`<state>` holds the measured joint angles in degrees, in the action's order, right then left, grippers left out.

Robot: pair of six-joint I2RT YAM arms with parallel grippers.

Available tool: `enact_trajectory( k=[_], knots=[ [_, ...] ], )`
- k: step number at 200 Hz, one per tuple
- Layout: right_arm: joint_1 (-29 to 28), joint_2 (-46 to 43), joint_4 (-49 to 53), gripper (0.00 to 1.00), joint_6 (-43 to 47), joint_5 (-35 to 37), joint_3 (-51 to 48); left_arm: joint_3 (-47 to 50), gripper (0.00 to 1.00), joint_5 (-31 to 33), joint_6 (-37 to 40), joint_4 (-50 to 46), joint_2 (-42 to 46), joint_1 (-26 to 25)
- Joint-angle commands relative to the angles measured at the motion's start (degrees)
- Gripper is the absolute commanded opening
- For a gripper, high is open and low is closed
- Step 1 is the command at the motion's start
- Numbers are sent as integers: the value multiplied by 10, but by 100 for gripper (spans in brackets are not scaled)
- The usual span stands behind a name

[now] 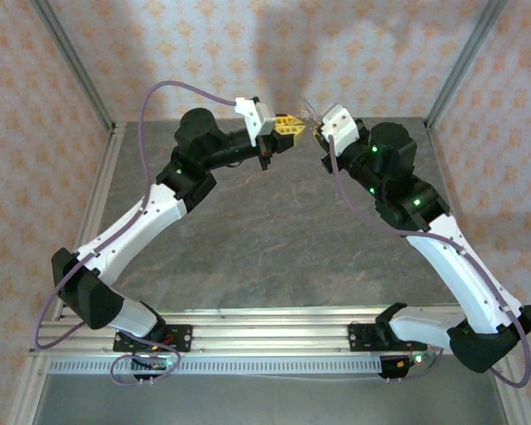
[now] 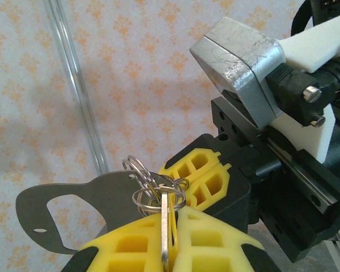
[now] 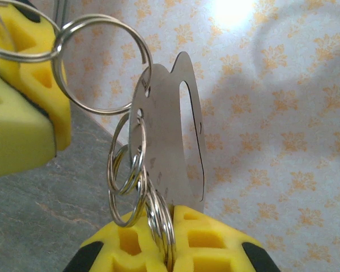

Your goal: Put the keys on the keyring

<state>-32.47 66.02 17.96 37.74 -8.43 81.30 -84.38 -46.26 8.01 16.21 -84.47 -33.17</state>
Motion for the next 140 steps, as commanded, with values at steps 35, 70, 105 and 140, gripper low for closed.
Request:
enact_trajectory(
  k=[35,70,105,140],
  knots=[
    [13,-11,-26,0,-38,68,12,30,0,43,-11,63,26,-7],
    [14,-11,-38,0,-45,99,15,58,0,110,-4,77,26,-6],
    [13,-19,-43,0,-49,93,10,60,0,129,-3,78,15,-5],
    [13,-22,-39,0,-47,87,7,59,0,144,-10,94,12,-5]
  ],
)
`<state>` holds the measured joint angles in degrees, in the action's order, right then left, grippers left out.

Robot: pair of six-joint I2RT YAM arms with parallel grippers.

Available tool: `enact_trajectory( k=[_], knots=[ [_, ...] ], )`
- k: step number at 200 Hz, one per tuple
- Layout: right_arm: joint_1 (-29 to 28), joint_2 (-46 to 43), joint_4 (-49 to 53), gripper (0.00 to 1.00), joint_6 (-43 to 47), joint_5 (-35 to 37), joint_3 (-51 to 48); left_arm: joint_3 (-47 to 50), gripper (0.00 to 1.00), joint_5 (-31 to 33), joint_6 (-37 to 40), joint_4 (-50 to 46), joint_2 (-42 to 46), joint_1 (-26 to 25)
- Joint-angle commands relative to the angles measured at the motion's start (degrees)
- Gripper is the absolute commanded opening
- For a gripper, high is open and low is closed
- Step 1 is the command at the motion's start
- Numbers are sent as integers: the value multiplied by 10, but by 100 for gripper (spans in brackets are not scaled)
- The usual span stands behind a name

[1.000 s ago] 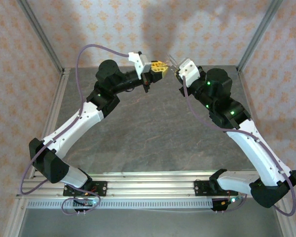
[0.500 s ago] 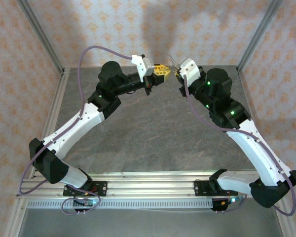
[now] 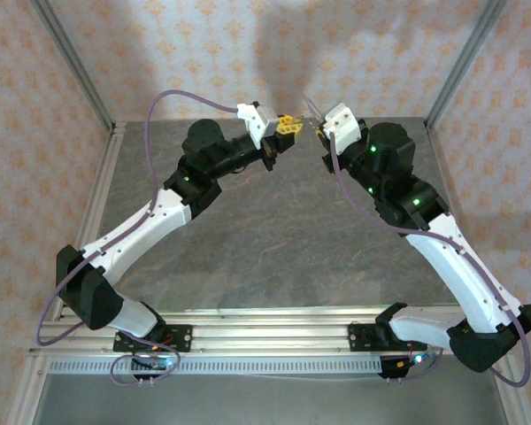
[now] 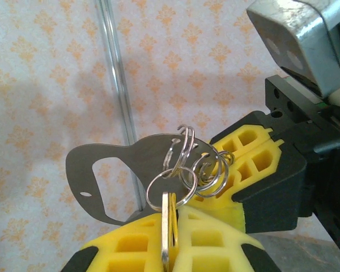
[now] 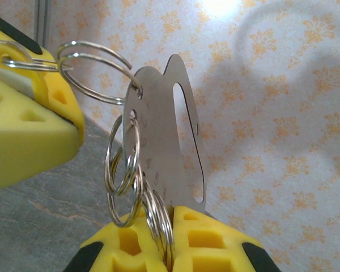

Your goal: Put the keys on the keyring

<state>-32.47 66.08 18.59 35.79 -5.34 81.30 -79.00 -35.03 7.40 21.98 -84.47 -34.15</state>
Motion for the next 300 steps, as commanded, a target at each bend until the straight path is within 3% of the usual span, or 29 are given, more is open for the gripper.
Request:
enact_trajectory(
  k=[1,53,132,219,255,300],
  knots=[
    [13,-24,-45,0,-27,57,6,5,0,32,-4,37,12,5],
    [14,-21,-35,0,-34,47,-4,-10,0,65,-16,72,11,5],
    [14,-23,-40,0,-71,27,-21,-54,0,66,-3,69,-4,5],
    [14,-22,-64,0,-126,8,-52,-136,0,-32,75,-60,-27,9],
    [16,-28,-49,29,-132,7,-59,-144,0,-37,95,-89,-28,11],
    [48,-51,-14,34,-131,-25,-54,-155,0,-54,114,-125,-28,21]
  ],
)
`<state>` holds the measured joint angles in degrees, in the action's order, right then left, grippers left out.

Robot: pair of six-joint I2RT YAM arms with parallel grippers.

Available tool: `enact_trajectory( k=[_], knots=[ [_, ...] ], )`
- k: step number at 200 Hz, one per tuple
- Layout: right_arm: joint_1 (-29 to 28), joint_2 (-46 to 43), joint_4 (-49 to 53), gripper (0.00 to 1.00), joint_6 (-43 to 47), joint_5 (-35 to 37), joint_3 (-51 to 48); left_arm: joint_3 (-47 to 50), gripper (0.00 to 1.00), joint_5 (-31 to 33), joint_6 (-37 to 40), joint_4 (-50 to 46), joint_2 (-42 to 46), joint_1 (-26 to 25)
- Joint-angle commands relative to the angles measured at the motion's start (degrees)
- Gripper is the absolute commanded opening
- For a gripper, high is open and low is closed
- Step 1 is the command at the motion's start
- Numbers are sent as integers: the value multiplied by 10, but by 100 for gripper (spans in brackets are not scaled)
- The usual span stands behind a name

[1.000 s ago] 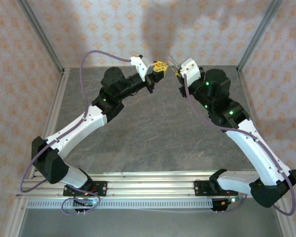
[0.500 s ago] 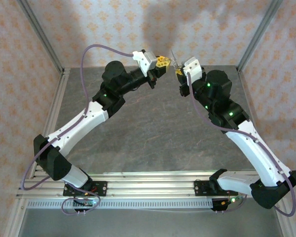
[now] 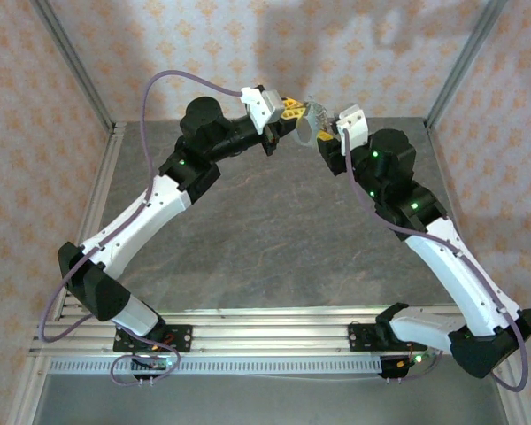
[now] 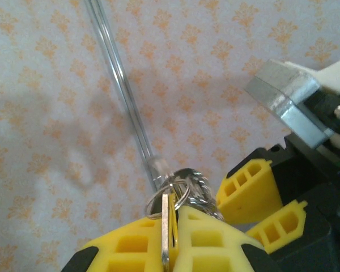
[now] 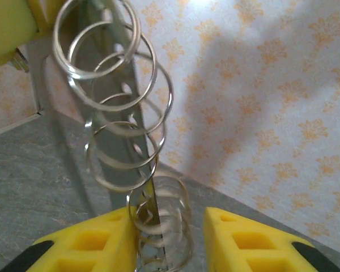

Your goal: Put the keys on the keyring

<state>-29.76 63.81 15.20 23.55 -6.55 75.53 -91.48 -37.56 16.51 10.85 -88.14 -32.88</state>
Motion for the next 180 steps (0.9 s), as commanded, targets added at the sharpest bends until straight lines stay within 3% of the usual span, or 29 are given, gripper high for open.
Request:
enact_trajectory(
  k=[1,74,129,180],
  knots=[
    [22,-29,20,34,-9,-15,3,-30,0,-29,24,-15,9,9],
    [124,-11,8,38,-60,-144,53,-62,0,-82,71,-136,8,23],
    [138,38,-9,31,-133,-115,75,-154,0,-75,128,-347,-26,27],
    [153,49,-1,31,-157,-147,62,-192,0,-89,146,-496,-50,30]
  ],
)
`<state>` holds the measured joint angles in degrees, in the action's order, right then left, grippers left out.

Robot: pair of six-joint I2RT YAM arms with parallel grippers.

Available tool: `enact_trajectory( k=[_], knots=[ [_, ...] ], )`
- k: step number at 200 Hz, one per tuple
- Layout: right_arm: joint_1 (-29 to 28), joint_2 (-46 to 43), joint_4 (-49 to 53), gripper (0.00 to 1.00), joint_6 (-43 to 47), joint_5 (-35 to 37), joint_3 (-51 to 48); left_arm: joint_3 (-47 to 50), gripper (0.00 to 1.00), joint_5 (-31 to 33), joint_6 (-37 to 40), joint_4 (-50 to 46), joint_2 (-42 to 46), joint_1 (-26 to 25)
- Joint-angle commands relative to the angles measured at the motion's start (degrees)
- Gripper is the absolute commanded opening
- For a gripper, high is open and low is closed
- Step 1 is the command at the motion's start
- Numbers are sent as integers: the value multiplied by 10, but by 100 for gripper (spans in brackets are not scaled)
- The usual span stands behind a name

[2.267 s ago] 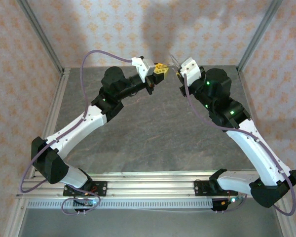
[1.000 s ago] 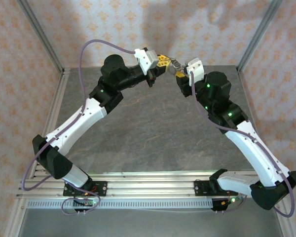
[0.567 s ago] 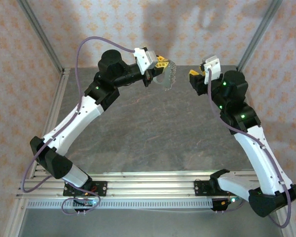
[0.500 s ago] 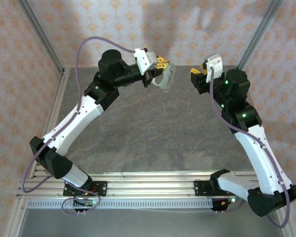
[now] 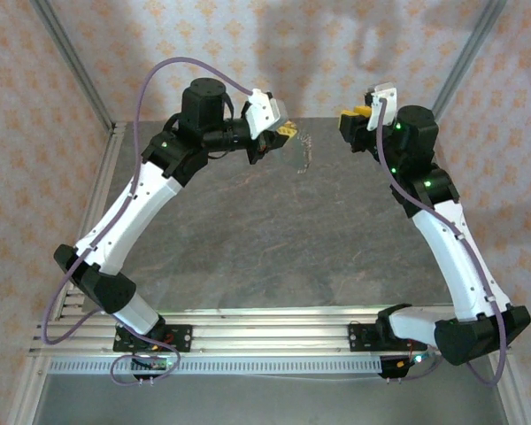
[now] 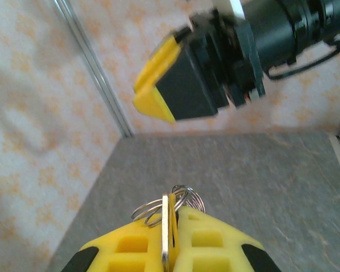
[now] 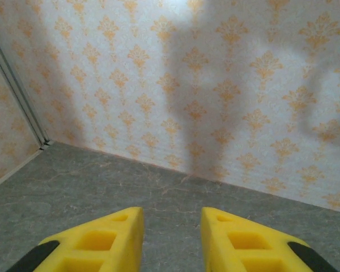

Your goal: Put the keys on the keyring

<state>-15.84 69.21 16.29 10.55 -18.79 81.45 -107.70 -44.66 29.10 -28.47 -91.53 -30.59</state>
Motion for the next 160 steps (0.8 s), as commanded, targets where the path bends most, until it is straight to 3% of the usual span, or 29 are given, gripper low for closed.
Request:
enact_trajectory(
  k=[1,44,92,125,160],
  knots=[
    [14,-5,-12,31,-28,-26,2,-30,0,-18,20,-105,-18,7],
    [29,0,5,31,-61,-37,-8,-88,0,0,10,-230,-71,7],
    [29,13,-4,29,-94,-56,-49,-98,0,51,0,-304,-104,3],
    [28,27,-16,28,-110,-65,-67,-101,0,132,-7,-330,-108,-9],
    [29,43,-37,26,-136,-75,-87,-142,0,265,-21,-386,-135,-32]
  ],
)
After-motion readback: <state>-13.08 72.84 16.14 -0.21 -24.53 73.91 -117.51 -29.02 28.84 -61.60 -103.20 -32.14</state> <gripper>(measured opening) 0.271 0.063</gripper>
